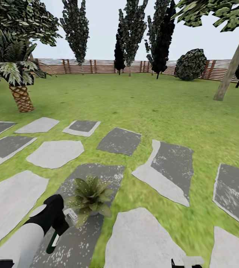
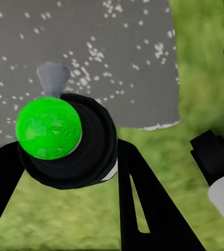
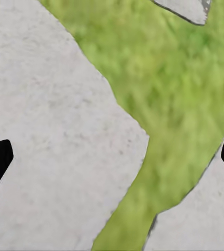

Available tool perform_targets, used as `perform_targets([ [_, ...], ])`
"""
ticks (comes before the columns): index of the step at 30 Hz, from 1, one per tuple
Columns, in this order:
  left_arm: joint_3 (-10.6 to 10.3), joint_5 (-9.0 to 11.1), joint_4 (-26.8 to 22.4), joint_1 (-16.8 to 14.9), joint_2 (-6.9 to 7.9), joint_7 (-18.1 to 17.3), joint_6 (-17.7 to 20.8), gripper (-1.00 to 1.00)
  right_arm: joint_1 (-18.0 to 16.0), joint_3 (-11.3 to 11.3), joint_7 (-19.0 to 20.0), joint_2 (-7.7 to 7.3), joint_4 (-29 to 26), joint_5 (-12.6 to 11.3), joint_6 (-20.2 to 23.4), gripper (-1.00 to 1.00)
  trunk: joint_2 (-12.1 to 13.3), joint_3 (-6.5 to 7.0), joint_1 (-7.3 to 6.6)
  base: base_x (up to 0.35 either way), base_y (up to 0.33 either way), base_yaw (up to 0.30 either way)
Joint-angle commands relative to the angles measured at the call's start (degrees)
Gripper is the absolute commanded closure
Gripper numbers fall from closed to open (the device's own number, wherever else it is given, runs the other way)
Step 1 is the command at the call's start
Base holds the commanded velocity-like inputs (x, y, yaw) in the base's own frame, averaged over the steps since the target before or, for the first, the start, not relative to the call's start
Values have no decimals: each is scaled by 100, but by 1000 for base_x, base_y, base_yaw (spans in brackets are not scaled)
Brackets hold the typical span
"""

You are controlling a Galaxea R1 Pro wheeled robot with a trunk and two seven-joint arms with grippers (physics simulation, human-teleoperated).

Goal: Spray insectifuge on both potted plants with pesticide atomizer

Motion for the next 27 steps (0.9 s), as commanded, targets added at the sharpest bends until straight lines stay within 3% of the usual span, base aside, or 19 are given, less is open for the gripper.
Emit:
perform_targets([
  [1, 18, -31, -9, -4, 13, -42, 39, 100, -4, -33, -19, 2, 4, 61, -21, -100, -2, -6, -1, 0, -9, 263],
  [8, 9, -44, -11, 1, 34, 10, 37, 100, -4, -38, -27, 2, 0, 61, -22, -100, -2, -6, -1, 0, -2, 265],
  [15, 6, -24, 138, 3, 30, 314, 35, 100, -4, -31, -27, 2, 0, 61, -22, -100, -2, -6, -1, 0, 0, 219],
  [22, 16, 2, 429, 6, -91, 813, 24, 100, -4, -40, -27, -6, 0, 61, -22, -100, -2, -6, -1, 0, 0, 23],
  [27, 18, 308, 462, 3, -114, 865, 7, 100, -4, -40, -27, -7, 0, 61, -22, -100, -2, -6, -1, 0, 0, 0],
])
